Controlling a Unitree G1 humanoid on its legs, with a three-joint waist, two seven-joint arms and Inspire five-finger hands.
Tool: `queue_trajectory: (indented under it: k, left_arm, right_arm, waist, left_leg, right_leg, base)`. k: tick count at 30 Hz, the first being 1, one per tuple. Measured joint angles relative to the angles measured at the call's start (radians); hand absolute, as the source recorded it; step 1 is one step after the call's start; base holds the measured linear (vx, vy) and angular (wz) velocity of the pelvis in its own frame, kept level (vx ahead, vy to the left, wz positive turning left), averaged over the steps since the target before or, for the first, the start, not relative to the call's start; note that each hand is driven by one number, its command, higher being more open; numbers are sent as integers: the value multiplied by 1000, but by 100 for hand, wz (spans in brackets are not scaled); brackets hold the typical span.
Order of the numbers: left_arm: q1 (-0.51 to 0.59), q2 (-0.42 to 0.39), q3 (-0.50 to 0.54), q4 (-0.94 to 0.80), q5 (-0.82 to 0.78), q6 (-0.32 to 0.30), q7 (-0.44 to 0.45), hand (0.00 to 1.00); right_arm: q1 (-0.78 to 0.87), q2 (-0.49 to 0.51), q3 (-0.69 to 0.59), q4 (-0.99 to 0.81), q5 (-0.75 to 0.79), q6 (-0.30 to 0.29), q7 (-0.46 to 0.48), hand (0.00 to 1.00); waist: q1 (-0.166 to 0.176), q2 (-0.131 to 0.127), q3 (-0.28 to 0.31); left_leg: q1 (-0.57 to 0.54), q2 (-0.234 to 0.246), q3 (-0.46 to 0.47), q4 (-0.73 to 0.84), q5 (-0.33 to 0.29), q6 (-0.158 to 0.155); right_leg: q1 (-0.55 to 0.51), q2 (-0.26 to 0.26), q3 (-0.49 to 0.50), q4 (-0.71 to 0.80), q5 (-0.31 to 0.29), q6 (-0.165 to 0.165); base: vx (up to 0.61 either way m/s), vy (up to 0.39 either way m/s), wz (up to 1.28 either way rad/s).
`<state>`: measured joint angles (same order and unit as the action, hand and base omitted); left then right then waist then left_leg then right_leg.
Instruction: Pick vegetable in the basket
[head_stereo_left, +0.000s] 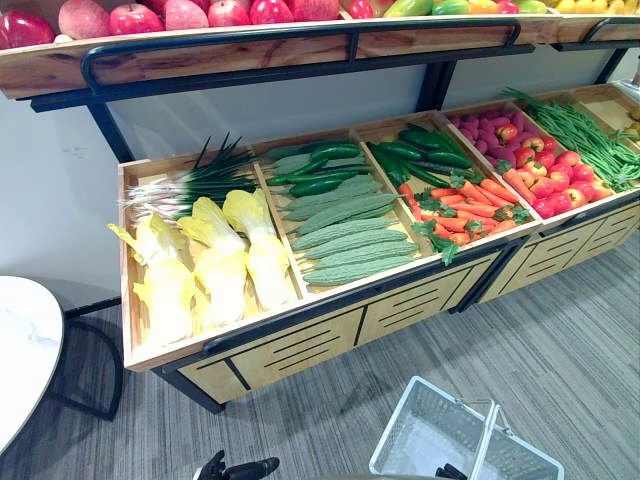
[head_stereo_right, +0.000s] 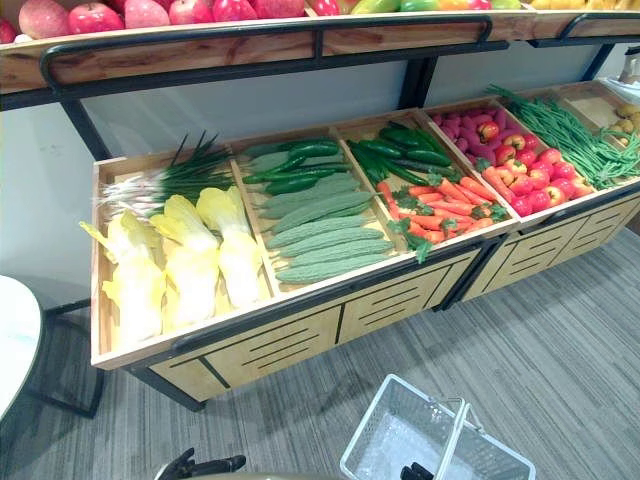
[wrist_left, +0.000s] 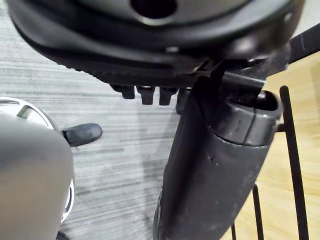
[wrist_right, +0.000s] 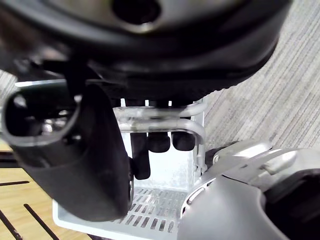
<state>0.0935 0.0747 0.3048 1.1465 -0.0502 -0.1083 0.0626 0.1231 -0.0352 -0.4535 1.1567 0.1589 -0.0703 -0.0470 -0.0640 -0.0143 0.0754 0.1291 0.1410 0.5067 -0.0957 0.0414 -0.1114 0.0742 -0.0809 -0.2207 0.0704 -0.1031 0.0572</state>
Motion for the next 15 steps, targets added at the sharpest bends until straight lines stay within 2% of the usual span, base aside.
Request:
queue_trajectory:
  k: [4,11,13,15]
  left_arm:
    - [5,-13,68,9,-60,0,6,100]
    - [14,-10,97,6,-78,0,21,100]
    - [14,-11,97,1,-78,0,21,100]
    - [11,-16,95,-8,-76,0,20,100]
  right_arm:
    - [-13,-3,-2,19,0,-1,0,0]
    - [-23,-3,1,31,0,-1,1,0]
    - [-23,-6,-1,28,0,-1,0,0]
    - [-24,-6,-8,10,0,-4,0,0]
  waist:
    - [7,-2,1]
    - [17,-10,6]
    - [16,-10,12]
    - [15,-5,35]
  left_leg:
    - [-8,-5,-38,0,0,0]
    - [-5,-16,-64,5,-3,5]
    - [0,-22,-90,5,-13,19]
    - [15,-29,-111,5,-29,30]
  right_leg:
    - [14,-4,-31,-14,0,0]
    - [30,-14,-47,-19,0,0]
    - [24,-24,-47,13,-9,-1]
    - [-7,-45,-45,120,-32,-3]
  base:
    - [-6,-17,23]
    - [1,-1,7]
    - [0,0,0]
    - [-13,56,3]
